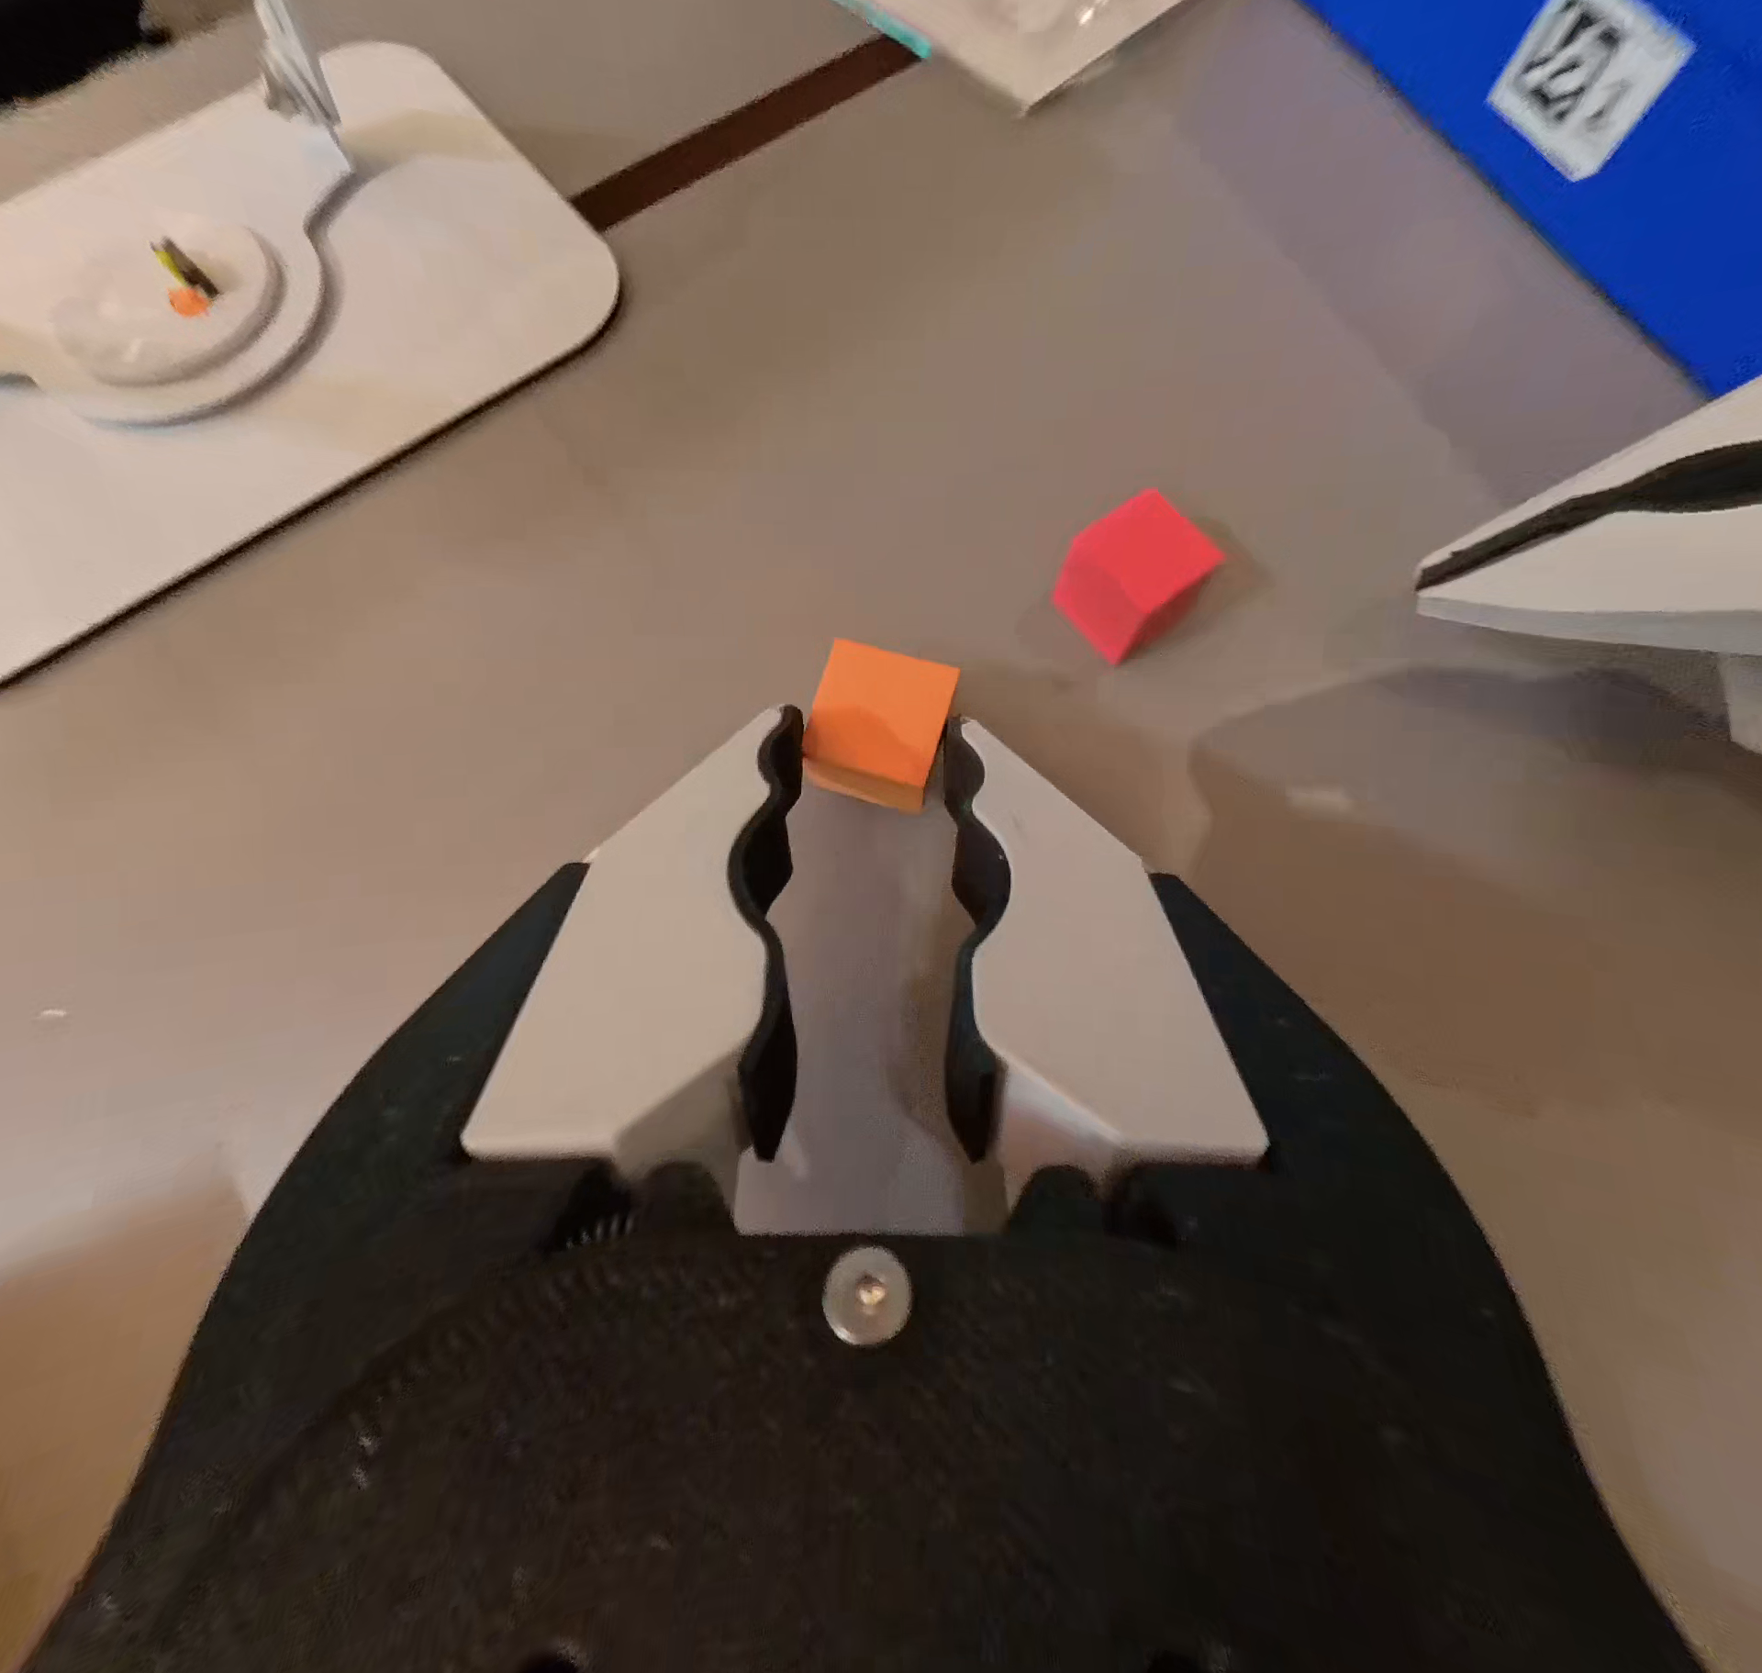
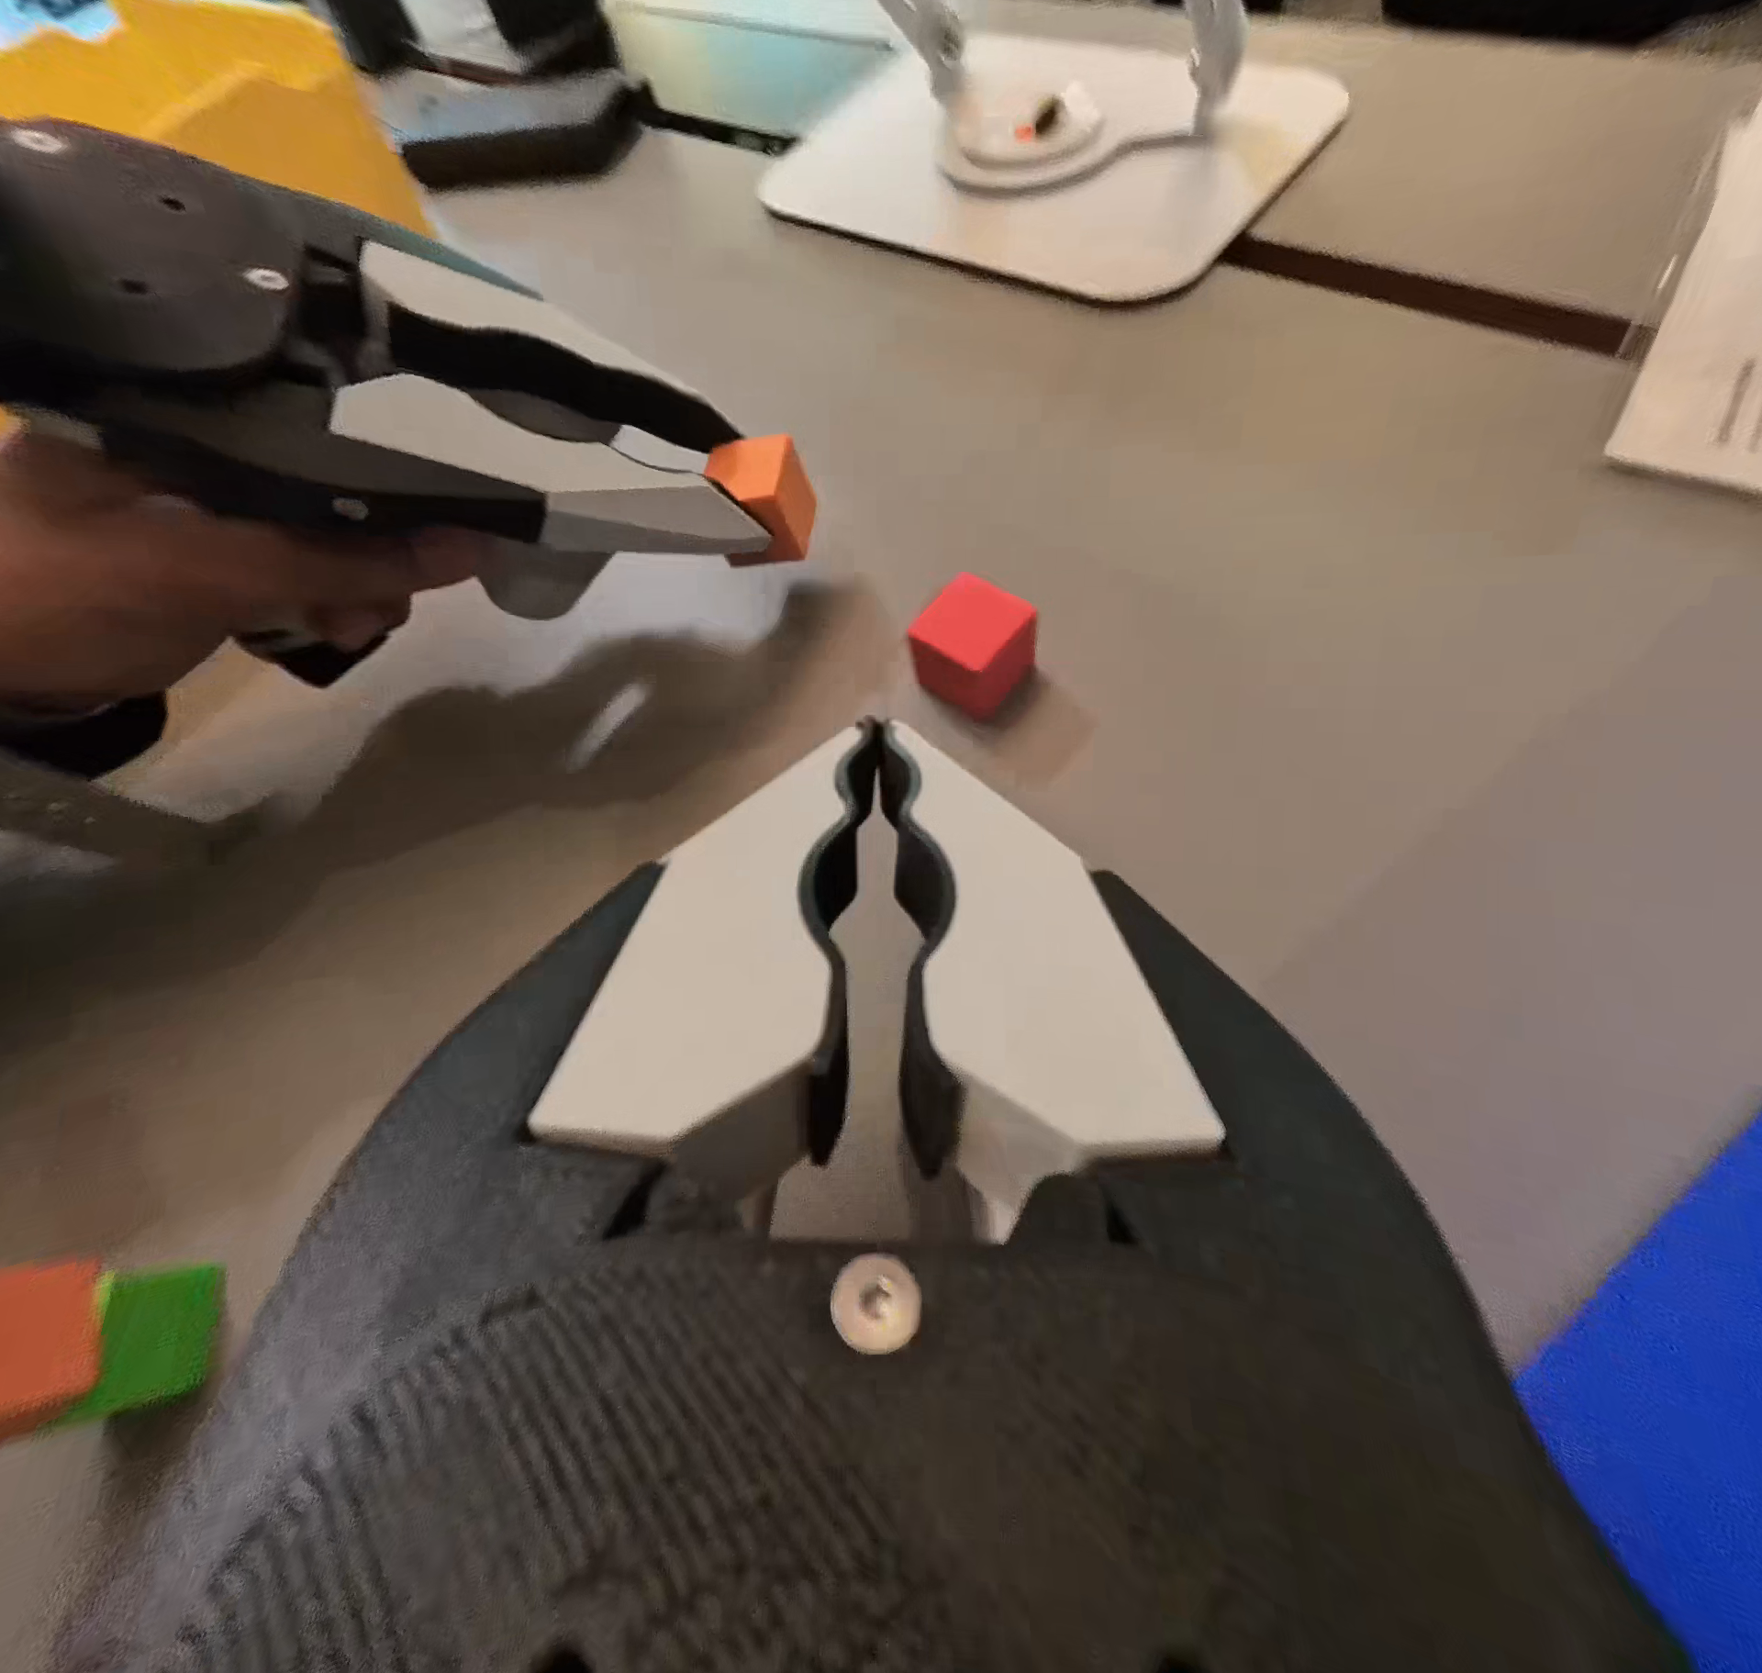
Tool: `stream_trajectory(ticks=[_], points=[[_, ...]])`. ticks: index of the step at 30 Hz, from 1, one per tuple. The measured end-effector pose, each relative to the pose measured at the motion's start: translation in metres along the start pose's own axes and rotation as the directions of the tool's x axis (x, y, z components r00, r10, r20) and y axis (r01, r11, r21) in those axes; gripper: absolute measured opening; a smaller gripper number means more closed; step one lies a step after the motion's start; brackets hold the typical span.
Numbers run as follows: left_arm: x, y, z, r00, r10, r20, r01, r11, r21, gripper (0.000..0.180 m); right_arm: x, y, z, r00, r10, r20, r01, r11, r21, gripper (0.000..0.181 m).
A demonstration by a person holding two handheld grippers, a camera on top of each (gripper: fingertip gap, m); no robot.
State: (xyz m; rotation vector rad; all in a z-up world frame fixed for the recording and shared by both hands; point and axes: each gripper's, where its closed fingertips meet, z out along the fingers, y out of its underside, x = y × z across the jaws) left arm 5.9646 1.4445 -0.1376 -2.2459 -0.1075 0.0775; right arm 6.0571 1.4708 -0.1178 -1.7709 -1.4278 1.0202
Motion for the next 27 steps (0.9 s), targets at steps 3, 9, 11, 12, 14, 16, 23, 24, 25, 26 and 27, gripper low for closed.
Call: stream_trajectory(ticks=[3,9,11,12,14,16,23,24,25,26,27], points=[[0.009,-0.002,-0.034,1.0,-0.002,-0.016,0.003,0.998,0.069,0.025,-0.015,-0.009,-0.027,0.998,-0.052,-0.02,0.054,0.996,0.075,0.003],[0.045,-0.02,-0.116,0.986,-0.08,-0.144,0.108,0.974,0.198,0.025,0.002,-0.006,0.014,0.997,0.026,-0.07,-0.022,0.999,0.045,0.072],[0.059,-0.023,-0.141,0.986,-0.051,-0.158,0.086,0.972,0.22,0.025,0.017,0.004,0.037,0.991,0.049,-0.124,-0.053,0.998,-0.03,0.054],[0.066,-0.024,-0.153,0.987,-0.031,-0.16,0.067,0.971,0.229,0.025,0.022,0.009,0.044,0.988,0.053,-0.143,-0.066,0.994,-0.089,0.036],[0.079,-0.022,-0.175,0.986,0.003,-0.166,0.039,0.969,0.246,0.025,0.021,0.007,0.05,0.991,0.048,-0.123,-0.06,0.993,-0.097,0.009],[0.094,-0.018,-0.194,0.981,0.026,-0.192,0.027,0.963,0.27,0.025,0.012,0.001,0.045,0.995,0.04,-0.091,-0.045,0.998,-0.052,0.008],[0.139,0.018,-0.212,0.96,0.039,-0.278,0.024,0.975,0.22,0.025,-0.031,0.0,-0.005,1.0,-0.013,0.018,0.012,1.0,0.022,0.008],[0.146,0.021,-0.214,0.952,0.055,-0.302,0.011,0.977,0.212,0.025,-0.041,-0.004,-0.017,0.999,-0.035,0.037,0.034,0.999,0.04,0.008],[0.154,0.023,-0.217,0.94,0.076,-0.331,-0.005,0.977,0.211,0.025,-0.05,-0.006,-0.03,0.997,-0.063,0.047,0.061,0.997,0.054,0.008],[0.162,0.024,-0.219,0.926,0.098,-0.365,-0.02,0.977,0.212,0.025,-0.058,-0.008,-0.043,0.994,-0.093,0.052,0.089,0.994,0.069,0.008],[0.17,0.027,-0.22,0.914,0.111,-0.391,-0.031,0.978,0.206,0.025,-0.065,-0.009,-0.056,0.992,-0.115,0.049,0.111,0.99,0.083,0.008]])
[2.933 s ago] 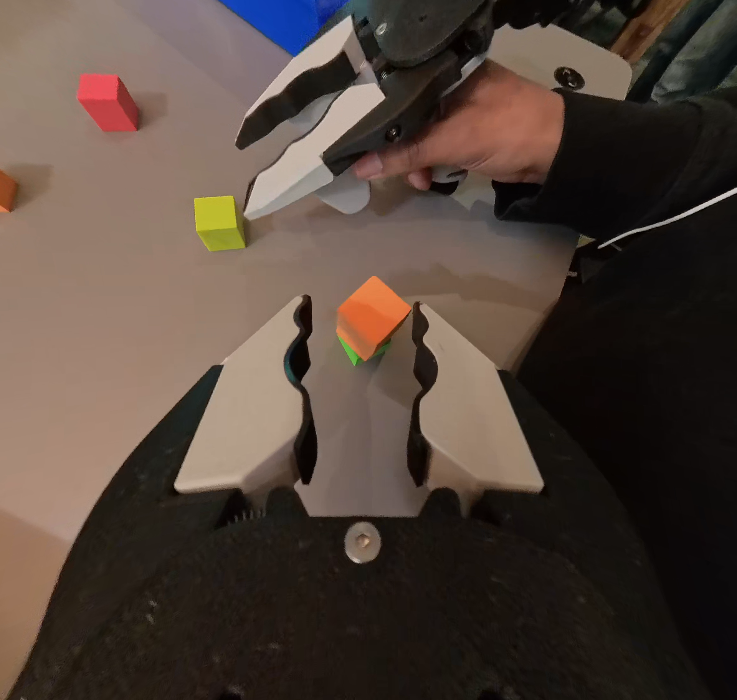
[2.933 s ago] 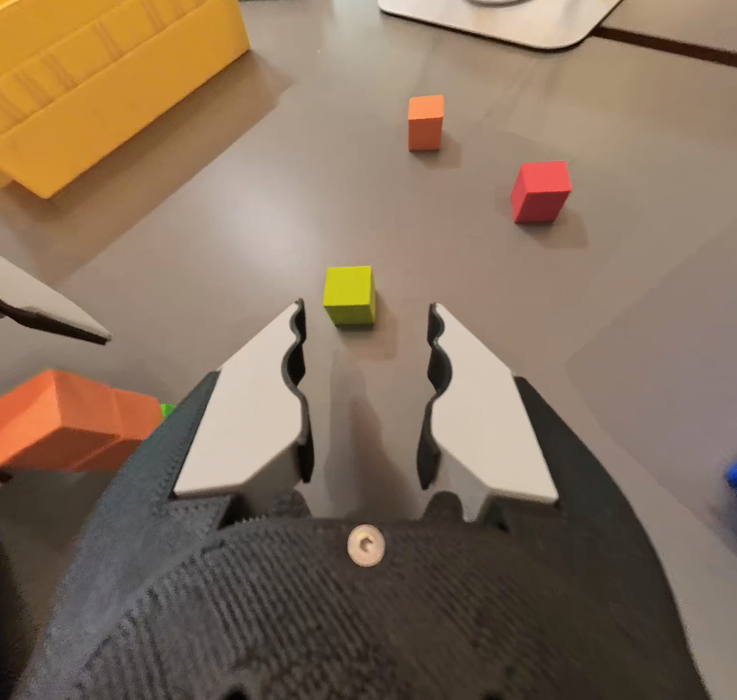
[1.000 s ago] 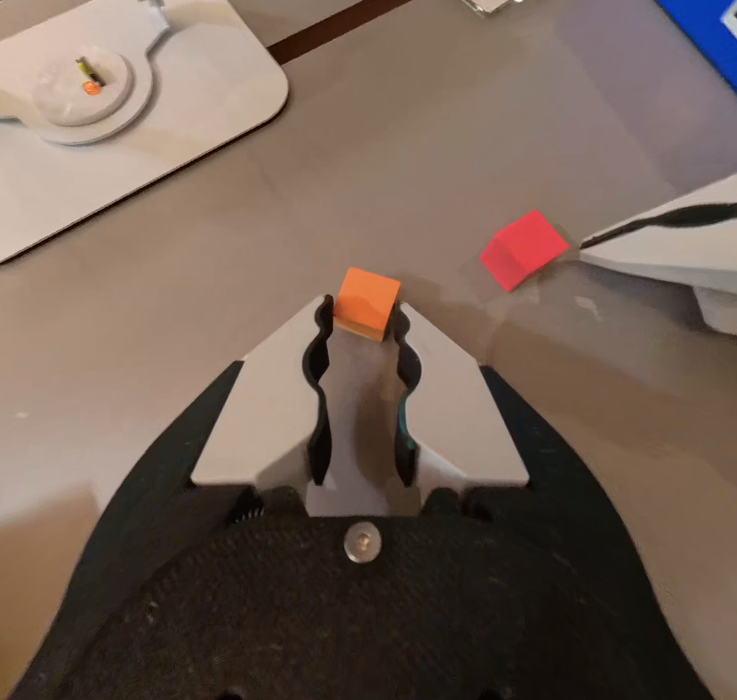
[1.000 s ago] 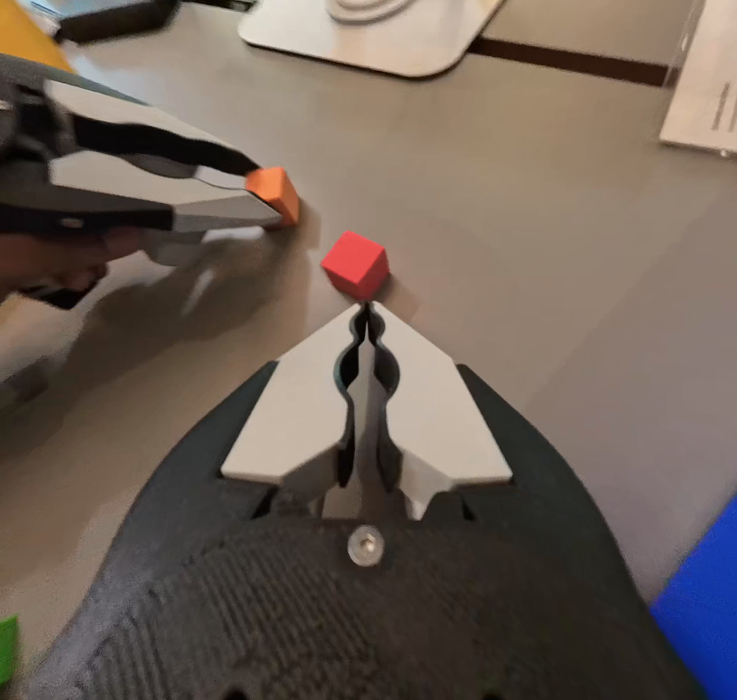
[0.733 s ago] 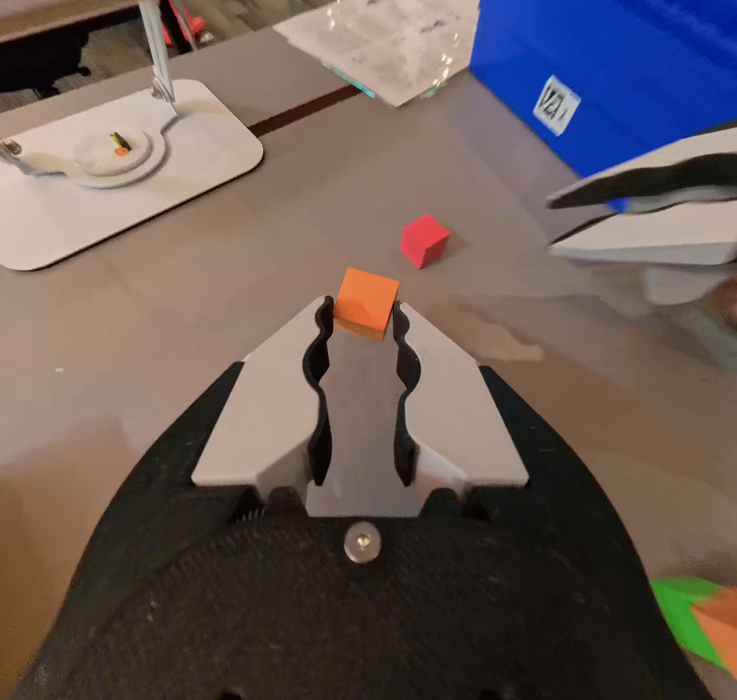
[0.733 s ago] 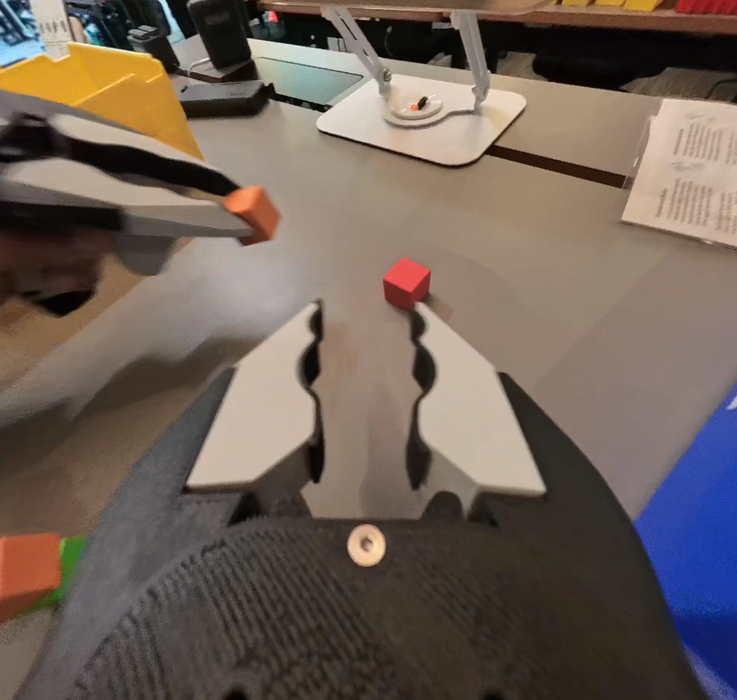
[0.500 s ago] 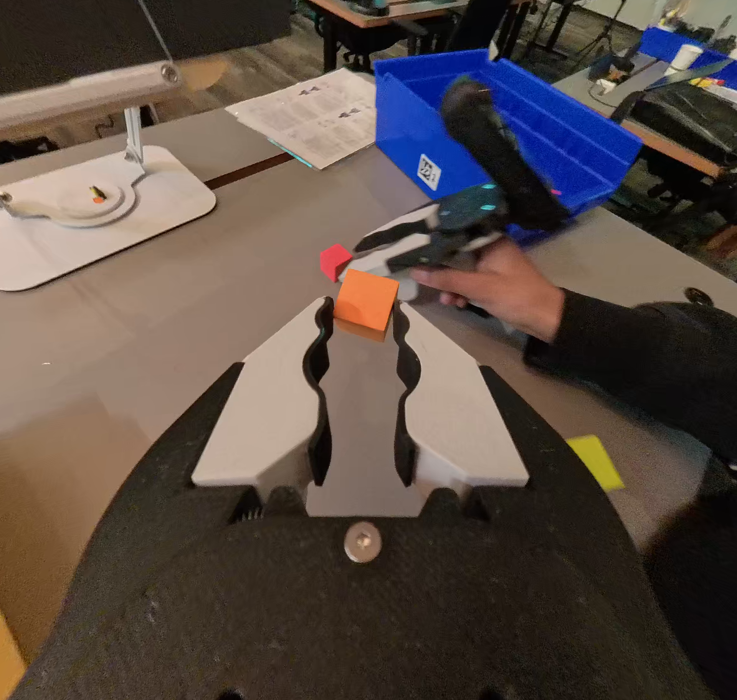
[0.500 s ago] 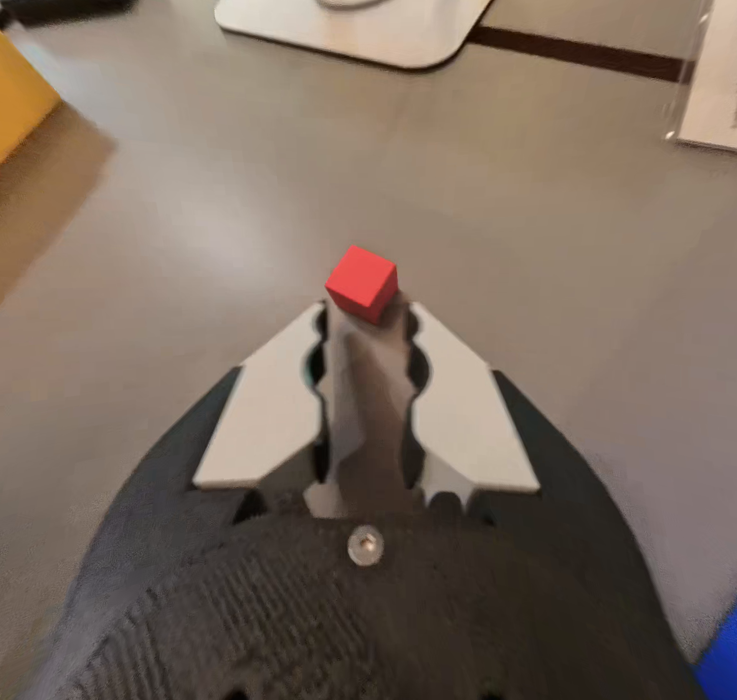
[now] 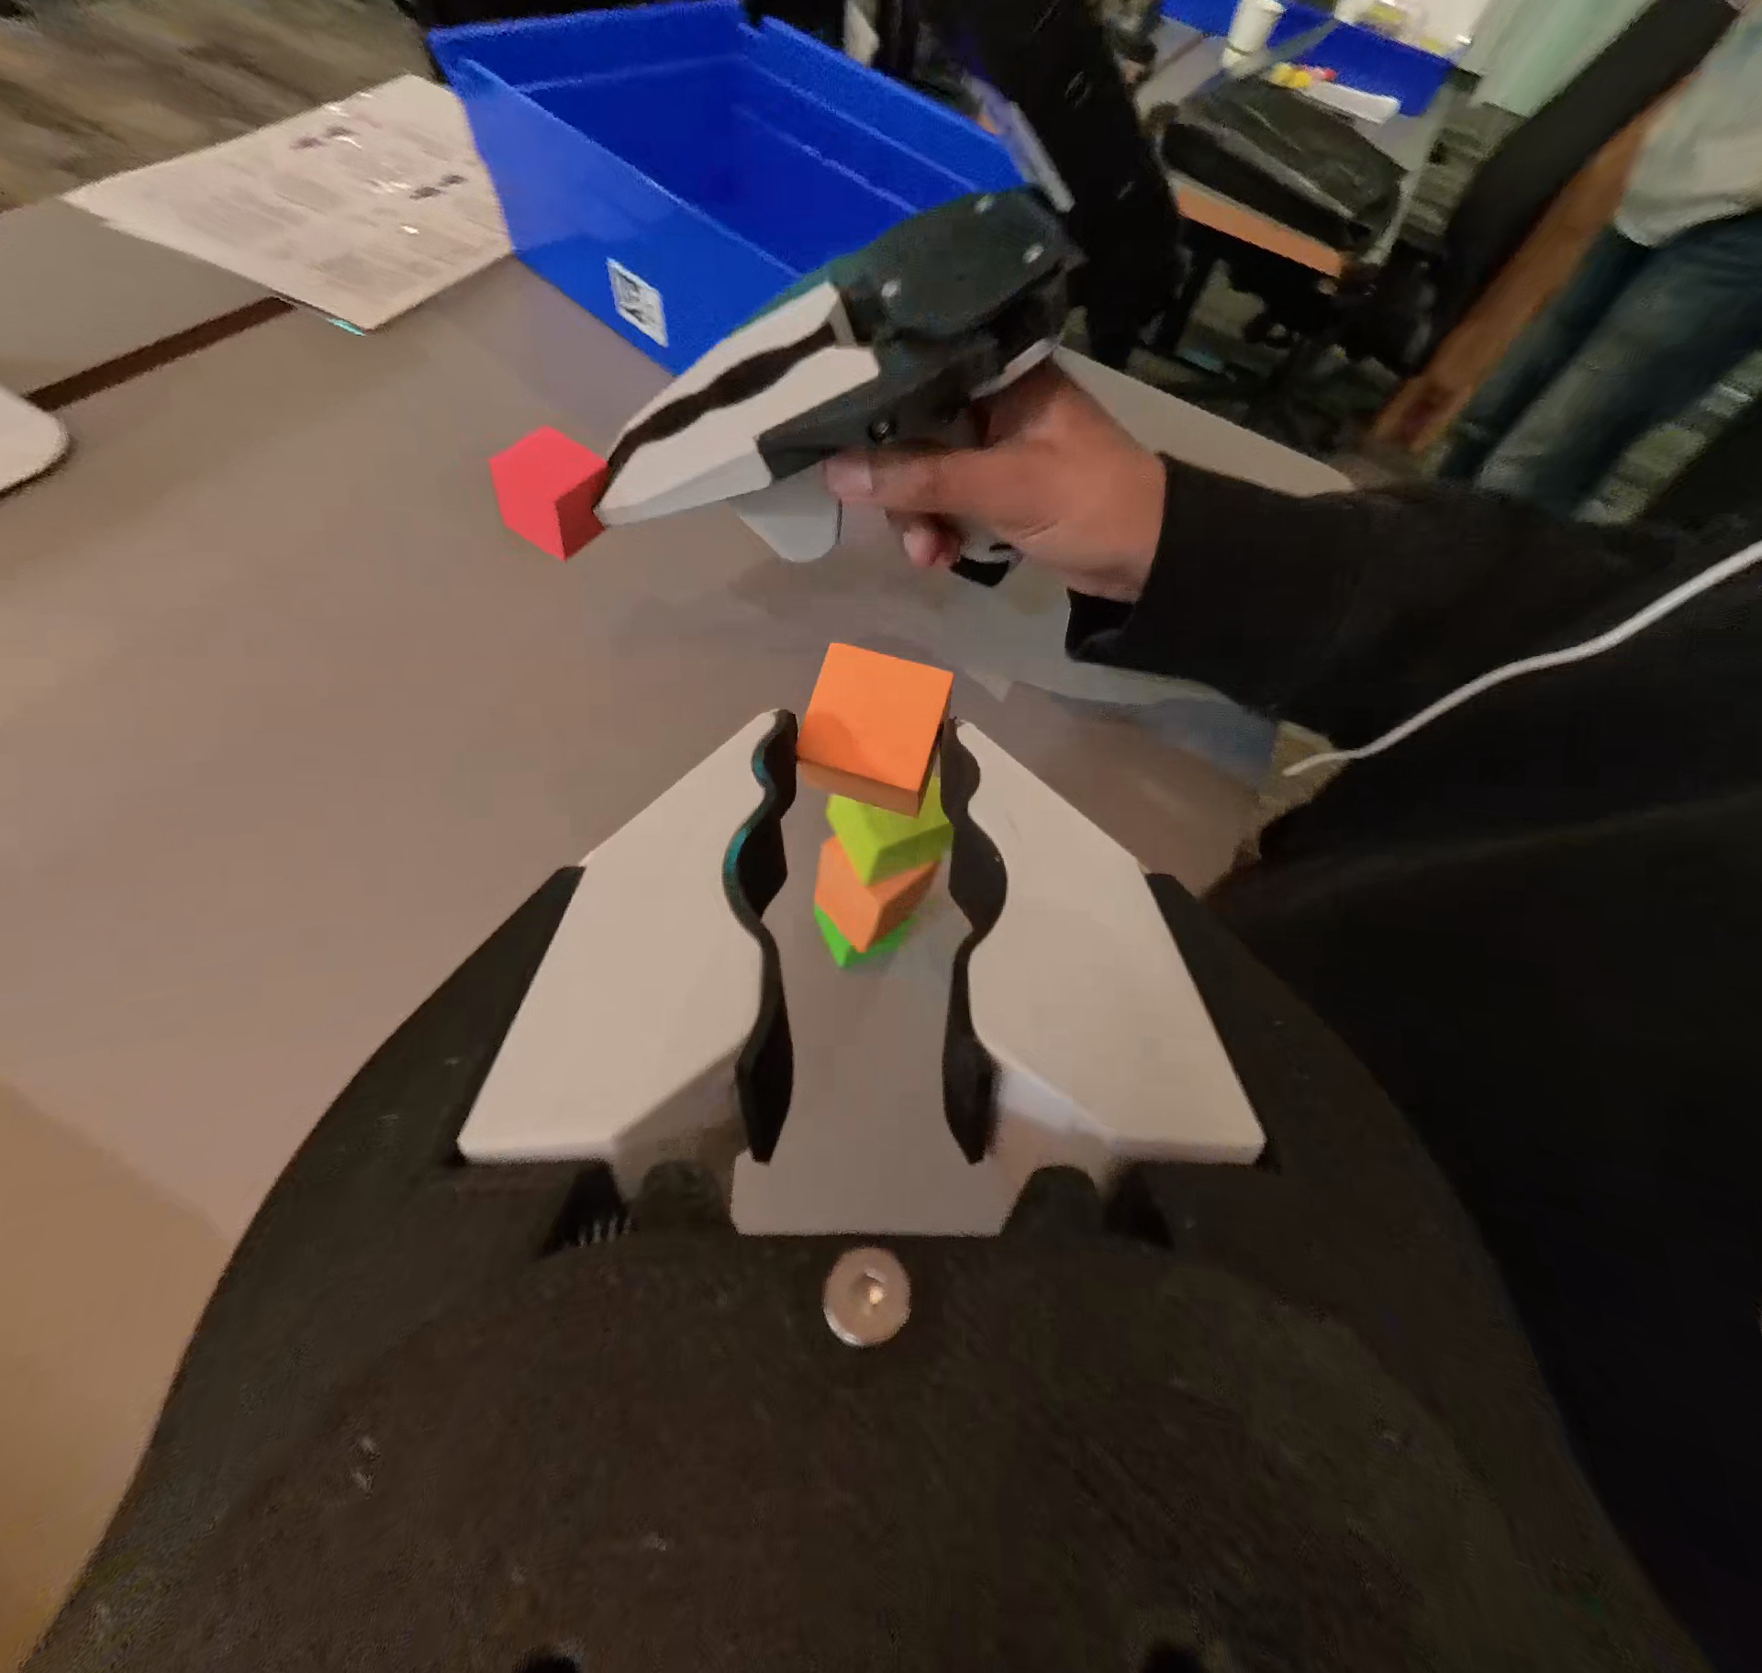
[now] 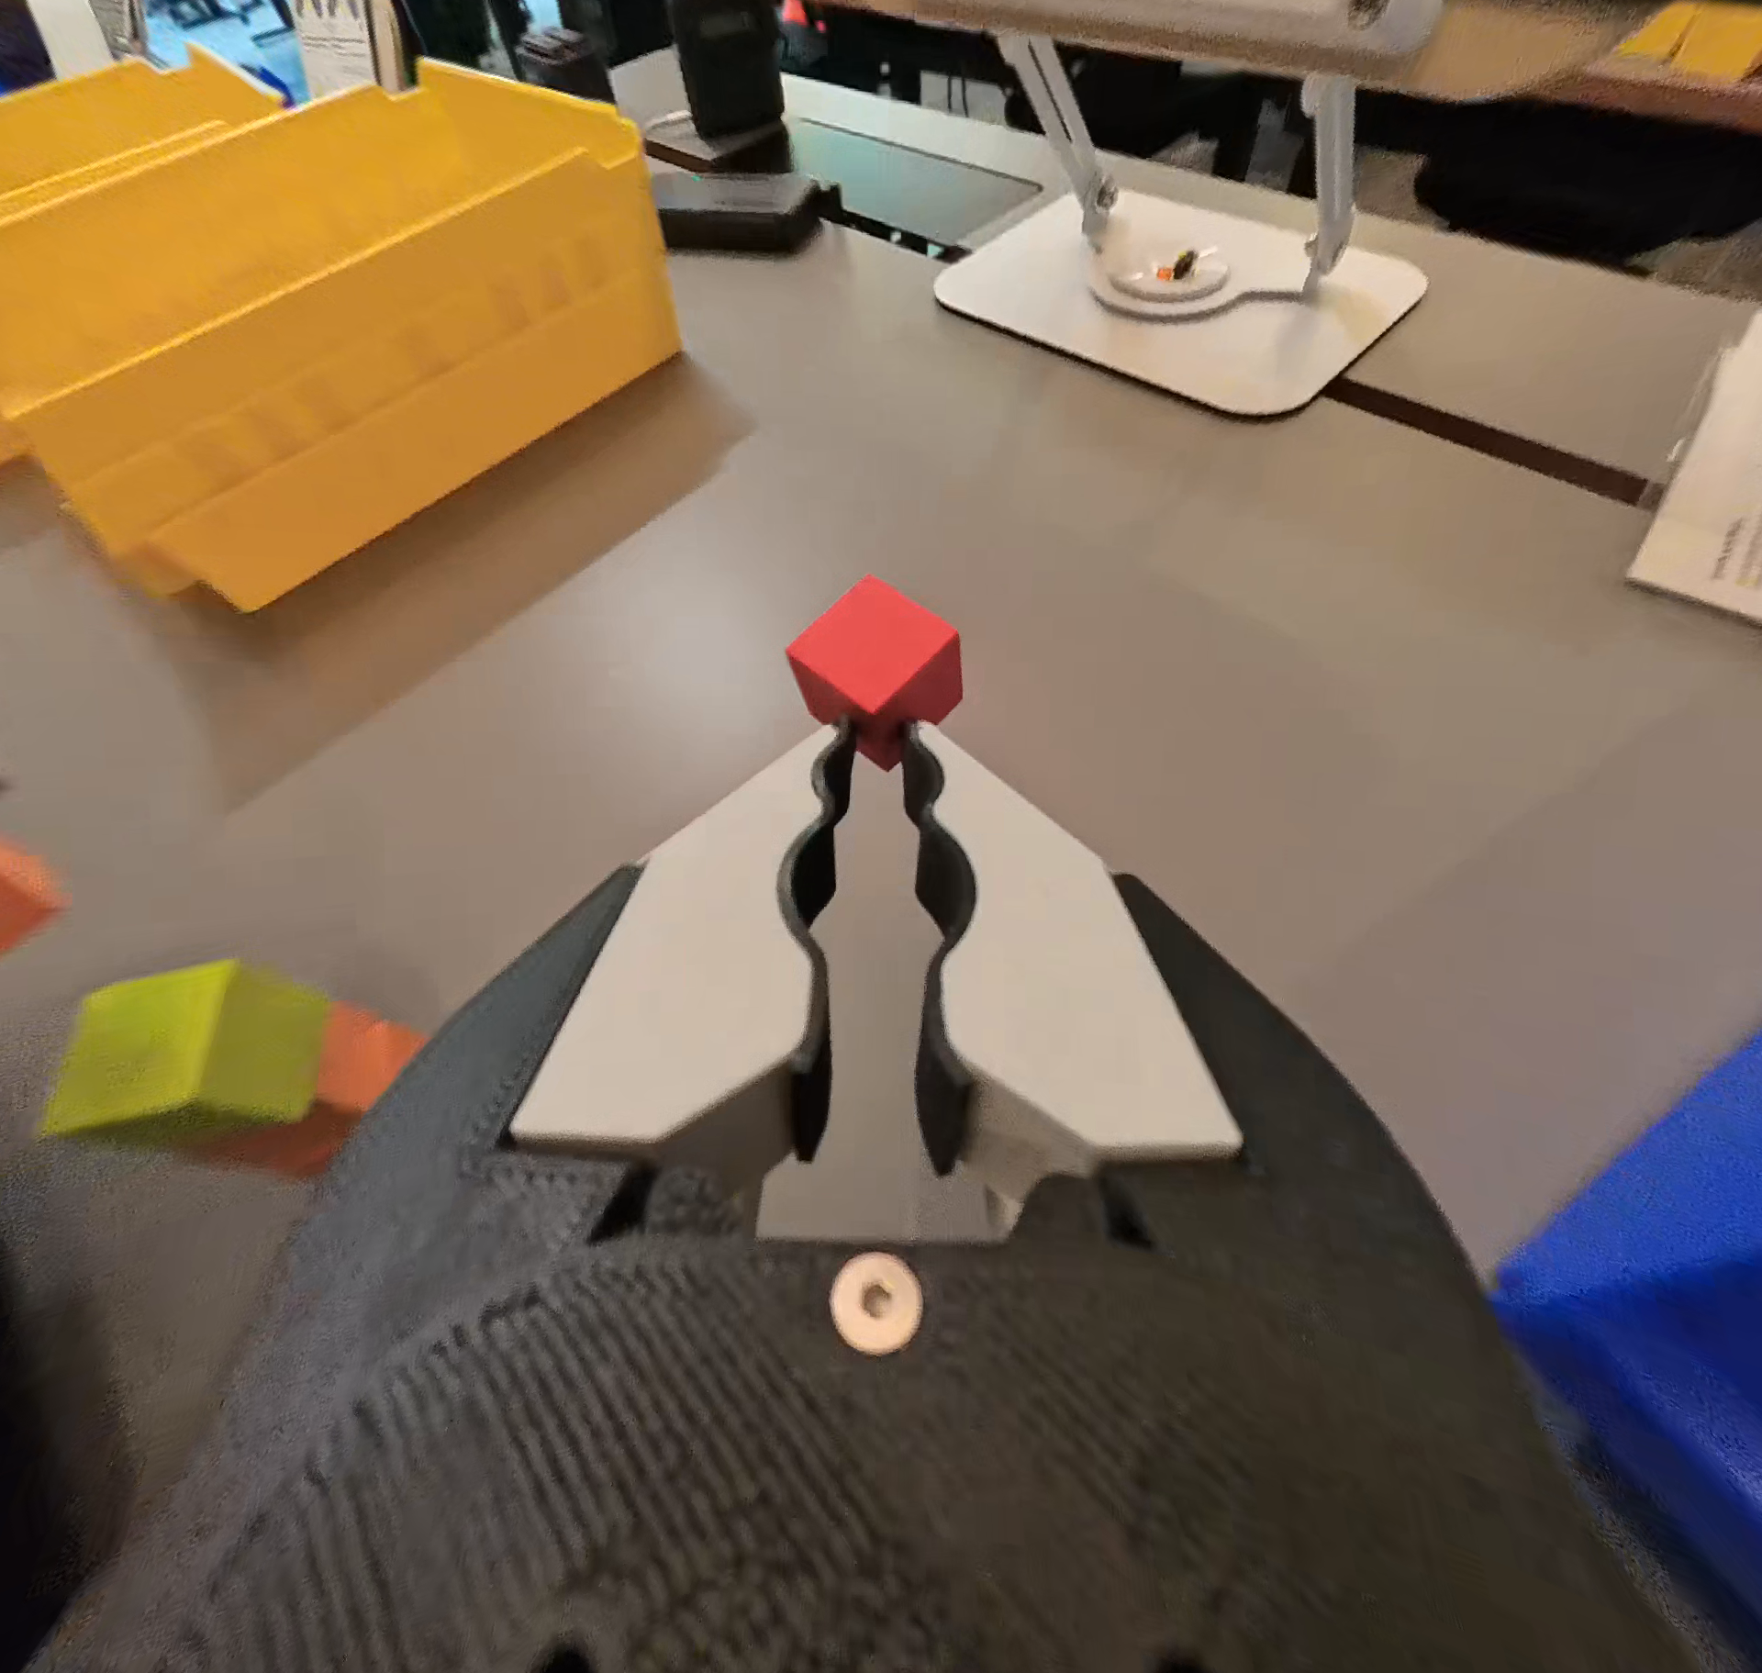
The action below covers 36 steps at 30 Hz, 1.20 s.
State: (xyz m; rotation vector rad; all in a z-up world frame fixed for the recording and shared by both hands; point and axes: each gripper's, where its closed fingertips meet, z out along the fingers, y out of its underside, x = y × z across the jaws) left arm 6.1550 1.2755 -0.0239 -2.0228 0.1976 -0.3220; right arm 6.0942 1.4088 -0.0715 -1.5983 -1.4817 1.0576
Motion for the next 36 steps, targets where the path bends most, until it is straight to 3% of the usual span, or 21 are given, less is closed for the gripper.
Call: stream_trajectory(ticks=[9,15,19,26,30,36], points=[[0.009,0.02,0.02,0.999,0.044,-0.007,-0.045,0.992,-0.114,0.028,-0.058,0.003,-0.075,0.999,-0.024,0.048,0.021,0.999,0.044,0.008],[0.007,0.023,0.015,0.999,0.046,0.024,-0.042,0.991,-0.125,0.048,-0.104,-0.016,-0.104,0.973,-0.026,0.231,0.0,0.994,0.11,0.008],[0.005,0.024,0.008,0.999,0.038,0.03,-0.034,0.992,-0.12,0.049,-0.126,-0.015,-0.106,0.943,-0.052,0.328,0.029,0.997,0.075,0.008],[-0.001,0.03,-0.001,0.998,0.015,0.066,-0.007,0.993,-0.117,0.052,-0.132,0.008,-0.084,0.943,-0.084,0.323,0.101,0.994,-0.035,0.008],[-0.004,0.033,-0.007,0.996,0.003,0.084,0.007,0.993,-0.115,0.053,-0.127,0.005,-0.094,0.947,-0.071,0.314,0.079,0.997,-0.012,0.025],[-0.019,0.038,-0.013,0.99,-0.031,0.138,0.046,0.993,-0.109,0.052,-0.13,0.048,-0.112,0.909,-0.02,0.417,0.065,0.993,-0.095,0.002]])
